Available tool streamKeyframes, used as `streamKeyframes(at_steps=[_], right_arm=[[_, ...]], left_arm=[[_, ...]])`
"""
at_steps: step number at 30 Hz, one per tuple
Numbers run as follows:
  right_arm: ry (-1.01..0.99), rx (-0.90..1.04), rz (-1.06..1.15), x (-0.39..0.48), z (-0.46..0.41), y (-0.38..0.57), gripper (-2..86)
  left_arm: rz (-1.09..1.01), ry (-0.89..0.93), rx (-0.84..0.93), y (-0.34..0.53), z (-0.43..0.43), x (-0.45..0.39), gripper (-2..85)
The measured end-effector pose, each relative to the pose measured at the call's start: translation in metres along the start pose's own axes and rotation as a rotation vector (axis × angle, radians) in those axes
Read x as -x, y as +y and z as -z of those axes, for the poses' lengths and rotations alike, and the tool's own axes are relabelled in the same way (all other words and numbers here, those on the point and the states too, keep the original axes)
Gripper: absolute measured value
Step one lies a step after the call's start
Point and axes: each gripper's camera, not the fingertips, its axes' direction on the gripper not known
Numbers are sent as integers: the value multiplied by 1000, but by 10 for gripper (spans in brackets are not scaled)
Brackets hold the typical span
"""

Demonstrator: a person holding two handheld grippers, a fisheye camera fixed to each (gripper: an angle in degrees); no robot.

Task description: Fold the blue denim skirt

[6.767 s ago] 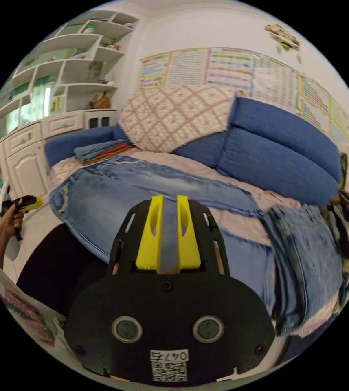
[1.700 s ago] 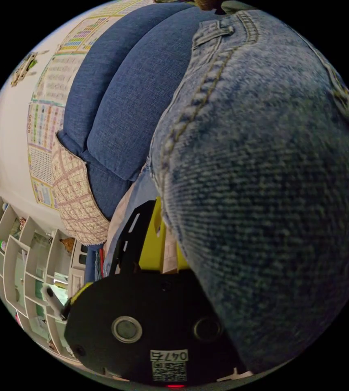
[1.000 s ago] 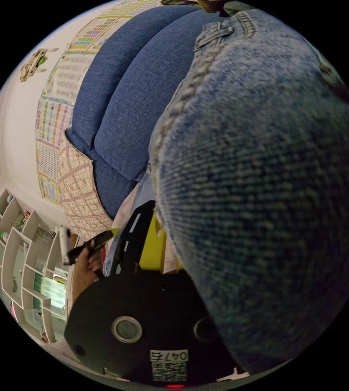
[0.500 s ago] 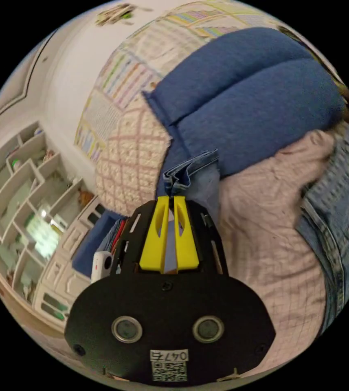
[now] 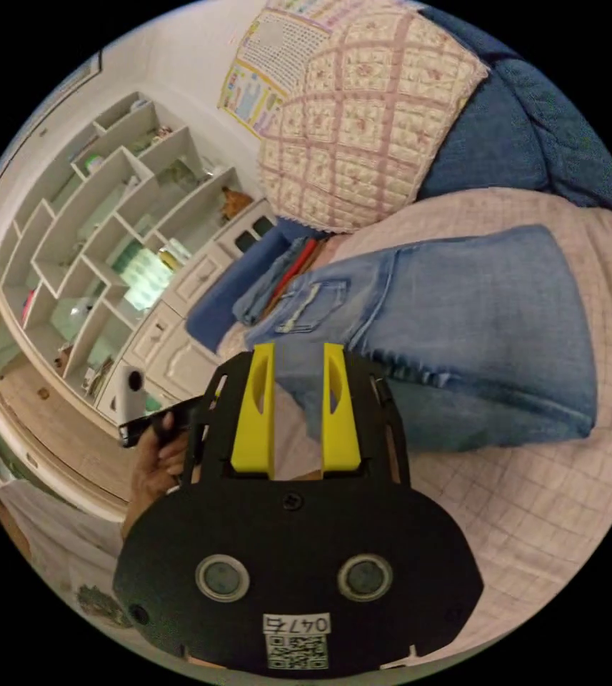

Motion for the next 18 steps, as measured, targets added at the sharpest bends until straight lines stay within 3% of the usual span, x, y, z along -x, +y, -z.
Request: streamKeyframes(at_steps=[3, 7, 11, 15, 18], right_arm=[[77, -132, 29, 7, 52, -7, 22], [292, -268, -141, -14, 121, -27, 14], [216, -168, -195, -35, 125, -50, 24], [305, 24, -316, -54, 96, -60, 25], [254, -77, -351, -51, 108, -58, 22]], left_arm=[[73, 7, -14, 1, 20, 14, -5], [185, -5, -91, -1, 43, 25, 36], [320, -18, -276, -8, 76, 35, 87], [421, -64, -400, -20, 96, 43, 101], [466, -96, -419, -37, 101, 51, 110]])
